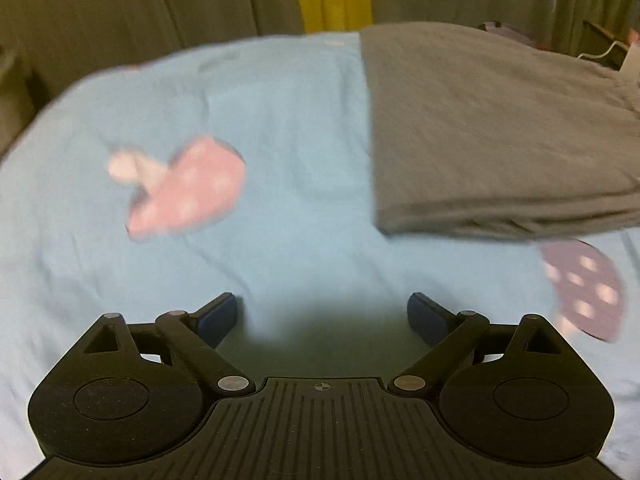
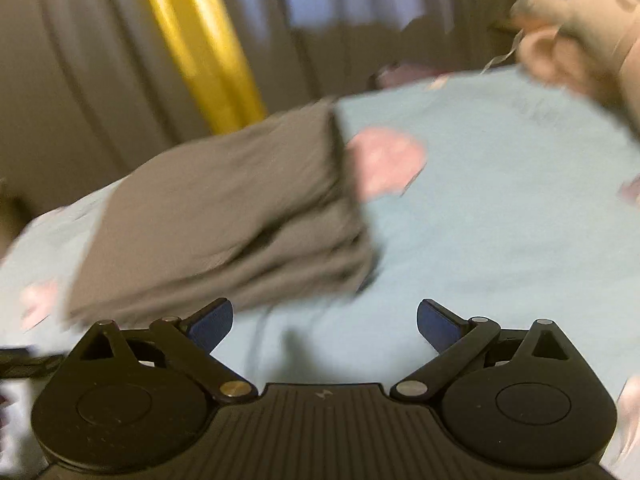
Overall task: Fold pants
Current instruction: 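Release the bundle with both tools and pull them back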
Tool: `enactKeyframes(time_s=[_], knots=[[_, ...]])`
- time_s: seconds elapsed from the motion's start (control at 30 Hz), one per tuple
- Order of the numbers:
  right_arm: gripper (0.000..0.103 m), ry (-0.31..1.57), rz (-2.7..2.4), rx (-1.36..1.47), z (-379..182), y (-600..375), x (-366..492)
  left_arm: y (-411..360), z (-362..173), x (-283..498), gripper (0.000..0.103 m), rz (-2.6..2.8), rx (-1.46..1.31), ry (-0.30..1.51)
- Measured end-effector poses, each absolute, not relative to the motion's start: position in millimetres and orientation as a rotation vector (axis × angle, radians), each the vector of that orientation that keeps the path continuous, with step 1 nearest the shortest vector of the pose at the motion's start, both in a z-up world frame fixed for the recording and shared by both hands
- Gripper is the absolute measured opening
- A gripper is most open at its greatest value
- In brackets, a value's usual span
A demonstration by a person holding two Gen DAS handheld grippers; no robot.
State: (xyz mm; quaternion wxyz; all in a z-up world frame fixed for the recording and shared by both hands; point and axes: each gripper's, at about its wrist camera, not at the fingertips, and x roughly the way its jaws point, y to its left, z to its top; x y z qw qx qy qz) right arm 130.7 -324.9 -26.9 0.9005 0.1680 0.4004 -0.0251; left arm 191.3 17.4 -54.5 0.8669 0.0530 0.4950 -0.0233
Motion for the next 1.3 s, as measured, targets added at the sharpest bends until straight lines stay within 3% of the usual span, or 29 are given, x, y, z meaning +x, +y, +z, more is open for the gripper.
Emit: enactKeyframes(time_s=[0.2,0.47,0.83,1.0,1.3], knots=[[0.099,0.851,-0.040,0.387,-20.4,-293.3,77.5,2.4,-50.6,147.1,0.100,-0.103,-0.051,1.115],[0.099,0.854,-0.144,0.237,6.8,-265.5,46.2,-17.6,2.5,70.8,0.102,-0.087,0.056,0.862],[0.099,0.543,-0.079,0.059,70.2,-231.3,17.0,-36.2,65.8,53.2,0.103,-0.034,0.091,0.654],[0.099,0.467,-0.089,-0.008,51.6,-220.9,28.4,-52.7,41.5,72.3,0.103,-0.028,0.178,0.652],[0.099,0.609,-0.094,0.118,7.1,-242.8,72.7,-59.6,2.0,101.3,0.103,-0.099,0.142,0.729]])
